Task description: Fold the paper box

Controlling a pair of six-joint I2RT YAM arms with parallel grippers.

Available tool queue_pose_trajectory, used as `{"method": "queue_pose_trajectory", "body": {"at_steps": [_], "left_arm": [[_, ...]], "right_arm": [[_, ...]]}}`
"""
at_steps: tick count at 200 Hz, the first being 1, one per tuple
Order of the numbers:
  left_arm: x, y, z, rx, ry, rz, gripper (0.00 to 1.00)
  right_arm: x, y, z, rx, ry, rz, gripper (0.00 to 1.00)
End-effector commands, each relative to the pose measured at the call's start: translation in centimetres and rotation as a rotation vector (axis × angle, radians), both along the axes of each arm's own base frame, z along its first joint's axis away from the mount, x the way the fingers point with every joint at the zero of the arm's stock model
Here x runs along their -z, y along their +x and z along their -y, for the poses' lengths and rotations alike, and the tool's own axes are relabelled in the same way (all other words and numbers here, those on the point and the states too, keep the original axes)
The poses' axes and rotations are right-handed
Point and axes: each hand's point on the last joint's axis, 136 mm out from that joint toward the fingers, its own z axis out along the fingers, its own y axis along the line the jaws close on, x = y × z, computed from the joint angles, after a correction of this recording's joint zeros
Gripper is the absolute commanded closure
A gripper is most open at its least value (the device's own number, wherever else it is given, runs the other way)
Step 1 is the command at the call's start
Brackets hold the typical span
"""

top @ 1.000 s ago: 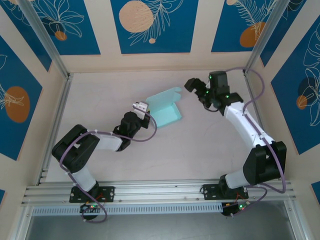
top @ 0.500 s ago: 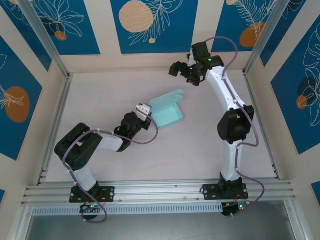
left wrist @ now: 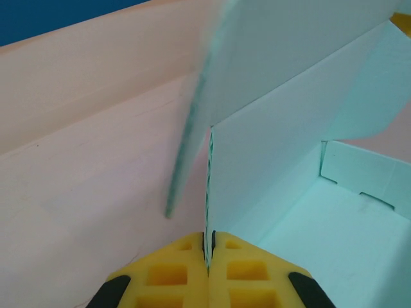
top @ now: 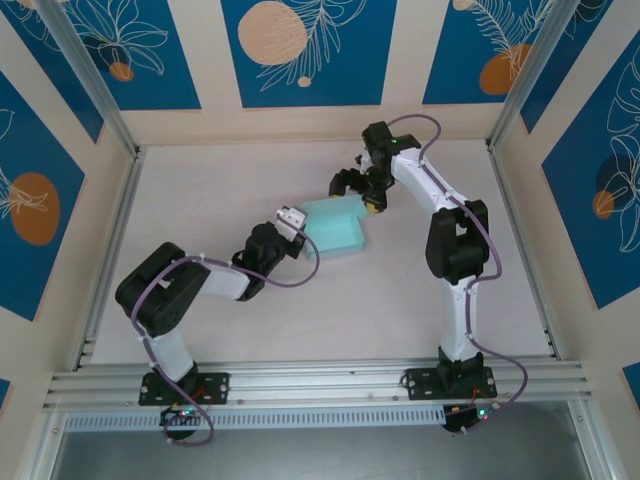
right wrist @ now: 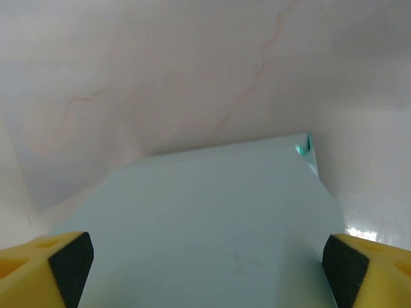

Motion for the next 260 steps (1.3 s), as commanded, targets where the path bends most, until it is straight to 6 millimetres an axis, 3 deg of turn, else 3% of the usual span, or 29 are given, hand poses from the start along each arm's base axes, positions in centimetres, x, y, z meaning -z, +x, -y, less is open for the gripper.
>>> {"method": "queue_pose_trajectory", "body": {"at_steps": [1, 56, 110, 132, 170, 201, 222, 260], "left_arm": [[-0.6, 0.6, 0.4, -0.011, -0.018, 0.014, 1.0], [-0.1, 0.5, 0.9, 0.003, -0.039, -0.009, 1.0], [0.1, 0.3, 1.3, 0.012, -0.067, -0.035, 1.0], [0.2, 0.0, 1.3, 0.021, -0.085, -0.061, 1.0], [0.5, -0.9, 1.2, 0.035, -0.121, -0.118, 0.91], [0.1, -1.9, 1.3, 0.07, -0.176, -0.17, 0.78], [-1.1, -2.5, 1.0, 0.101, -0.241, -0.207, 0.52], [-3.0, -3.7, 0.2, 0.15, -0.315, -0.26, 0.18]], "right_arm": [[-2.3, -1.4, -1.4, -0.01, 0.109, 0.008, 0.05], [-2.9, -1.9, -2.3, 0.021, 0.221, -0.011, 0.12], [-2.2, -3.0, -3.9, 0.017, 0.263, -0.045, 0.16], [-1.6, -3.1, -3.6, 0.024, 0.234, -0.038, 0.18], [-0.4, -3.4, -3.1, 0.03, 0.207, -0.04, 0.21], [-0.1, -3.5, -2.7, 0.037, 0.188, -0.036, 0.22], [-0.1, -3.4, -2.6, 0.038, 0.18, -0.03, 0.22], [0.1, -3.2, -2.5, 0.045, 0.172, -0.028, 0.22]]}}
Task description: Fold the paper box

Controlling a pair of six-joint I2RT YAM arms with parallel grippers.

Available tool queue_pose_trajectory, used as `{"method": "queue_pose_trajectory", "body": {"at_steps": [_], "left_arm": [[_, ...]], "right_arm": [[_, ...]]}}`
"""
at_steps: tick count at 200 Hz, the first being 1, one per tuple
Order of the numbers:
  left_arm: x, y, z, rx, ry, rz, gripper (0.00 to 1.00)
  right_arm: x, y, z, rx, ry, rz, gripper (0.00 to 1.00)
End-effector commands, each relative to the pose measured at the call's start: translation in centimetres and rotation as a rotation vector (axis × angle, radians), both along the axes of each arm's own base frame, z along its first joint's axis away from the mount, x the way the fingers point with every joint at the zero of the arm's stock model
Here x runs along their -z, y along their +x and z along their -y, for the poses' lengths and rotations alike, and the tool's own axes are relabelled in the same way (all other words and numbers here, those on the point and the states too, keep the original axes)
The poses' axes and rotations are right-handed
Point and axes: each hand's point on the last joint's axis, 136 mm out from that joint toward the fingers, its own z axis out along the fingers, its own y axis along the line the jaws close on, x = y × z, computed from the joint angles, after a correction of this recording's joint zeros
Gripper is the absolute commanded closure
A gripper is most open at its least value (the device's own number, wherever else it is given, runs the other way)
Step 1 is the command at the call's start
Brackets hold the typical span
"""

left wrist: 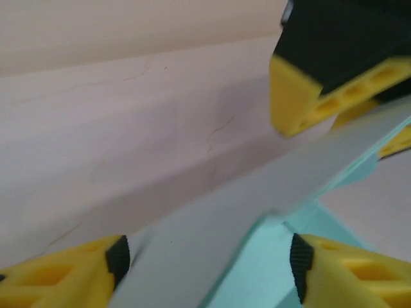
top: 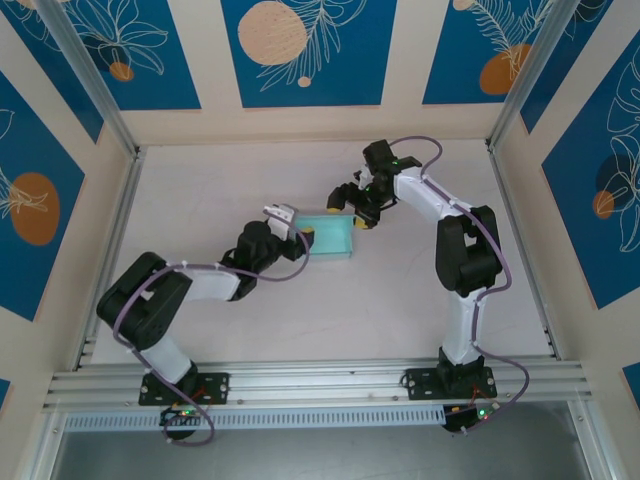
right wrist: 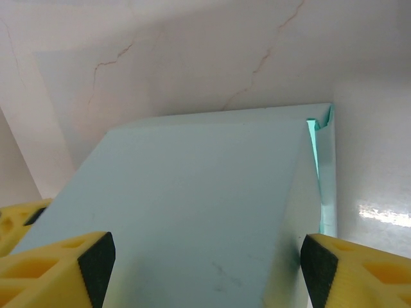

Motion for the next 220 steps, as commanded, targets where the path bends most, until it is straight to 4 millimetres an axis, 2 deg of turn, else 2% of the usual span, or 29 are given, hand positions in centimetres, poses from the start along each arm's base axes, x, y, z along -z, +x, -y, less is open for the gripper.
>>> {"method": "queue_pose_trajectory", "body": {"at_steps": [1, 23, 62, 90, 111, 129, 143, 159, 176, 220], "left_arm": [[-1.7, -1.5, 0.4, 0.081, -0.084, -0.047, 0.17], [-2.2, -2.0, 0.0, 0.093, -0.092, -0.091, 0.0], [-2.6, -2.8, -1.9, 0.016, -0.126, -0.194, 0.0], [-5.0, -4.0, -4.1, -0.065, -0.135, -0.232, 0.0], [-7.7, -4.6, -6.2, -0.134, -0.124, -0.246, 0.0], [-9.4, -4.3, -8.2, -0.195, -0.148, -0.311, 0.0], [-9.8, -3.5, -9.4, -0.219, -0.18, -0.4, 0.0], [-9.6, -2.5, -10.0, -0.22, -0.231, -0.514, 0.0], [-8.4, -1.6, -10.2, -0.25, -0.288, -0.646, 0.0], [-4.8, 0.1, -8.0, -0.22, -0.358, -0.817, 0.0]], "right_arm": [[-0.8, -0.4, -0.4, -0.005, 0.016, 0.008, 0.22], [-0.7, -0.4, -0.6, -0.006, 0.021, 0.006, 0.22], [-0.9, -0.5, -1.0, -0.011, 0.025, 0.009, 0.22], [-1.3, -0.3, -1.0, -0.013, 0.024, 0.02, 0.22], [-1.6, -0.3, -1.1, -0.016, 0.025, 0.023, 0.22], [-1.7, -0.2, -1.2, -0.017, 0.024, 0.026, 0.22], [-1.8, -0.3, -1.3, -0.021, 0.023, 0.027, 0.22], [-1.9, -0.3, -1.3, -0.024, 0.016, 0.032, 0.22], [-1.8, -0.4, -1.5, -0.03, 0.016, 0.031, 0.22], [-1.9, -0.7, -2.1, -0.044, 0.013, 0.033, 0.22]]}}
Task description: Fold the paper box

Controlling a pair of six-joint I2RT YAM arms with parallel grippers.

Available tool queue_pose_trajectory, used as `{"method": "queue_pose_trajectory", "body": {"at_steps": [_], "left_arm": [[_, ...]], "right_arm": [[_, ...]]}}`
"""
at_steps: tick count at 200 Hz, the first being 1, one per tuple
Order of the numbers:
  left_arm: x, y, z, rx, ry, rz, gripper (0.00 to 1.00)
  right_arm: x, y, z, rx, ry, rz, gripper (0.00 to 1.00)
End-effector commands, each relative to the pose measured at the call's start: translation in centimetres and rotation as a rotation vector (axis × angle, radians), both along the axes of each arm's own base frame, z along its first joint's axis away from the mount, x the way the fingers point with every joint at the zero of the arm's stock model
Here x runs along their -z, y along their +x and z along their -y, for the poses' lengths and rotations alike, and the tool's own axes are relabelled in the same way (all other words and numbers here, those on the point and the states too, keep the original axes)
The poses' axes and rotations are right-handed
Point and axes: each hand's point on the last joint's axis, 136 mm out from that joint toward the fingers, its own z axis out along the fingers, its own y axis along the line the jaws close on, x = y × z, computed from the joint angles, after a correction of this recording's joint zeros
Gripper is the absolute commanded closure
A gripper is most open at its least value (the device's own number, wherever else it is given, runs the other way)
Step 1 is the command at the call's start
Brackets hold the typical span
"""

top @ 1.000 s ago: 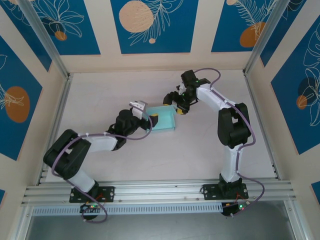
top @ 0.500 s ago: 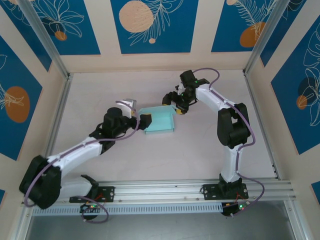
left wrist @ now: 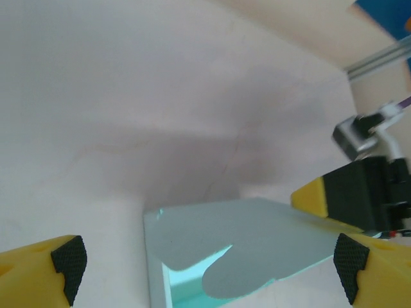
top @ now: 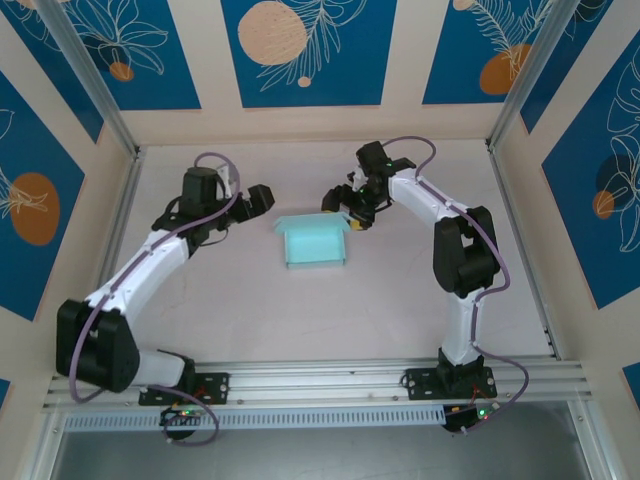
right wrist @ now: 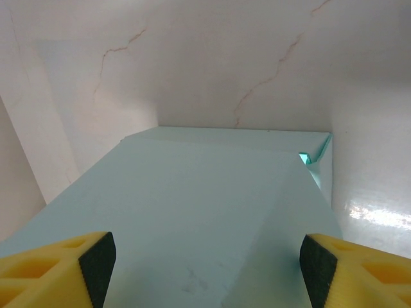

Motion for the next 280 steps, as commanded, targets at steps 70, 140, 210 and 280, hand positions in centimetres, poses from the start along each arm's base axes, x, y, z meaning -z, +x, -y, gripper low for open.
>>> {"method": "queue_pose_trajectory", "body": {"at_steps": [70, 140, 210, 280], "left_arm": [[4.2, -0.1, 4.2, 0.111, -0.133, -0.21, 0.15], [5.4, -2.2, 6.6, 0.181, -0.181, -0.285, 0.1], [7.8, -4.2, 6.1, 0.081, -0.253, -0.373, 0.03], [7.2, -3.5, 6.3, 0.027, -0.307, -0.335, 0.02]], "right_arm": [[-1.8, -0.3, -1.4, -0.026, 0.008, 0.033, 0.22], [-1.8, -1.0, -2.4, -0.022, 0.061, 0.01, 0.22], [-2.5, -1.9, -3.4, -0.011, 0.104, 0.018, 0.22], [-1.9, -2.3, -4.1, -0.006, 0.085, 0.02, 0.21]]}}
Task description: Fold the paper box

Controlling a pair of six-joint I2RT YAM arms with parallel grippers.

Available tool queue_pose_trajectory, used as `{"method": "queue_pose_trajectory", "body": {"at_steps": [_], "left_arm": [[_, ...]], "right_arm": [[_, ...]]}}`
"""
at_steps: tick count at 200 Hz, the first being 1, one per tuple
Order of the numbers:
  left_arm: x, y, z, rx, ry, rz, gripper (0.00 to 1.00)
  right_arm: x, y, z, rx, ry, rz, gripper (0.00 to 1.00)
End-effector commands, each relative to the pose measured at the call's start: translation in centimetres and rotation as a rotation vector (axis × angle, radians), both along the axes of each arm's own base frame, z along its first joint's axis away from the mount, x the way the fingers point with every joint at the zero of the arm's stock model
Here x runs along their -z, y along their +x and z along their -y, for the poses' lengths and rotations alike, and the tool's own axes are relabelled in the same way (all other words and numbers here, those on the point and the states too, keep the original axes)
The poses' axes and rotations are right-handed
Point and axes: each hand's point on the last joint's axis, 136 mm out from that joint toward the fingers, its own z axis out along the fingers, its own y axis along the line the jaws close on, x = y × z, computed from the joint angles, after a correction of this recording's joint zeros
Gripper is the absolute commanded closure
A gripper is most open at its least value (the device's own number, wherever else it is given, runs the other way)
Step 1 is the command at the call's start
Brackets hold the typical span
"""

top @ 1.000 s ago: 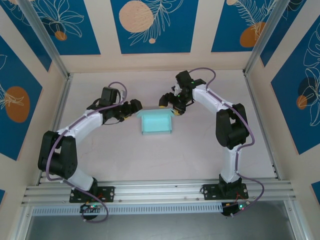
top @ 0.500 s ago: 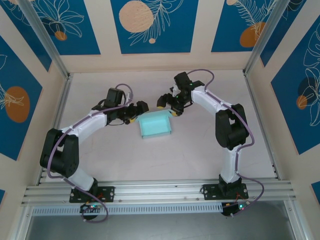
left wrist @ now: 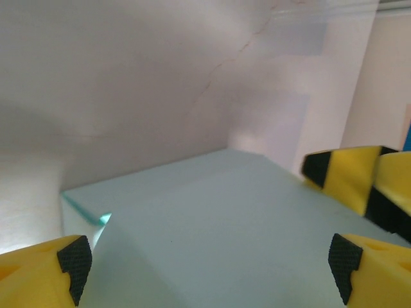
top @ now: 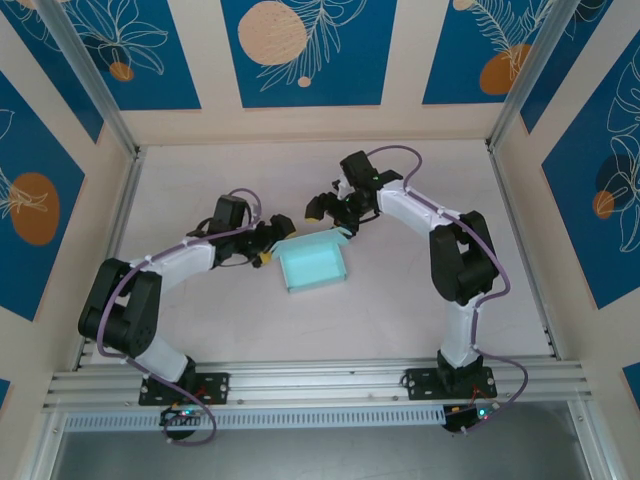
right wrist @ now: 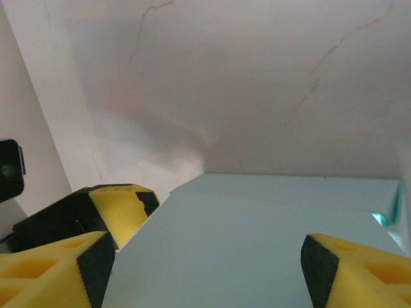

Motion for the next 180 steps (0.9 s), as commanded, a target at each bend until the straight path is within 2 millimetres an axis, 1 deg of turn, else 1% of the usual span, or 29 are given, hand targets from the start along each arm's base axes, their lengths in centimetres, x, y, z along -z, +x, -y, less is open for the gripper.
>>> {"method": "queue_pose_trajectory", "body": {"at_steps": [1, 23, 37, 50, 72, 92, 102, 114, 128, 135, 146, 156, 163, 180], "left_arm": [[-2.2, 0.5, 0.3, -0.016, -0.017, 0.068, 0.02], [-2.3, 0.4, -1.4, -0.041, 0.064, 0.111, 0.0], [-2.7, 0.4, -2.8, -0.057, 0.123, 0.172, 0.0], [-3.3, 0.5, -4.3, -0.064, 0.203, 0.23, 0.0], [-5.1, 0.2, -6.3, -0.028, 0.348, 0.376, 0.0], [-7.2, -0.5, -7.0, 0.045, 0.426, 0.582, 0.01], [-8.2, -1.3, -7.2, 0.075, 0.441, 0.703, 0.03], [-9.3, -2.6, -7.3, 0.09, 0.439, 0.841, 0.07], [-10.2, -4.5, -7.6, 0.094, 0.424, 0.976, 0.17], [-10.0, -5.3, -8.0, 0.084, 0.426, 1.002, 0.21], [-9.0, -6.2, -8.4, 0.076, 0.429, 1.002, 0.27], [-7.9, -6.8, -8.6, 0.073, 0.419, 0.977, 0.29], [-7.2, -7.1, -8.3, 0.09, 0.402, 0.969, 0.3], [-6.6, -7.2, -7.5, 0.118, 0.362, 0.975, 0.31]], "right_arm": [[-1.6, 0.0, 0.2, 0.002, -0.001, 0.029, 0.21], [-2.7, 1.1, 2.2, 0.009, -0.08, 0.11, 0.18], [-4.1, 1.9, 3.7, 0.03, -0.093, 0.165, 0.18], [-5.8, 2.2, 4.9, 0.039, -0.098, 0.226, 0.18], [-8.7, 2.0, 6.7, 0.042, -0.153, 0.358, 0.18], [-9.9, 0.9, 8.3, 0.037, -0.212, 0.48, 0.2], [-10.0, 0.1, 8.9, 0.036, -0.225, 0.536, 0.23], [-9.6, -1.1, 9.6, 0.043, -0.235, 0.592, 0.28], [-8.9, -2.5, 10.3, 0.048, -0.246, 0.653, 0.31], [-8.8, -3.2, 10.8, 0.053, -0.259, 0.688, 0.31], [-8.4, -4.3, 10.9, 0.049, -0.27, 0.746, 0.33], [-8.1, -5.1, 10.8, 0.033, -0.271, 0.796, 0.35], [-7.7, -5.6, 10.6, 0.019, -0.267, 0.82, 0.37], [-7.1, -6.4, 9.5, -0.035, -0.264, 0.875, 0.44]]}}
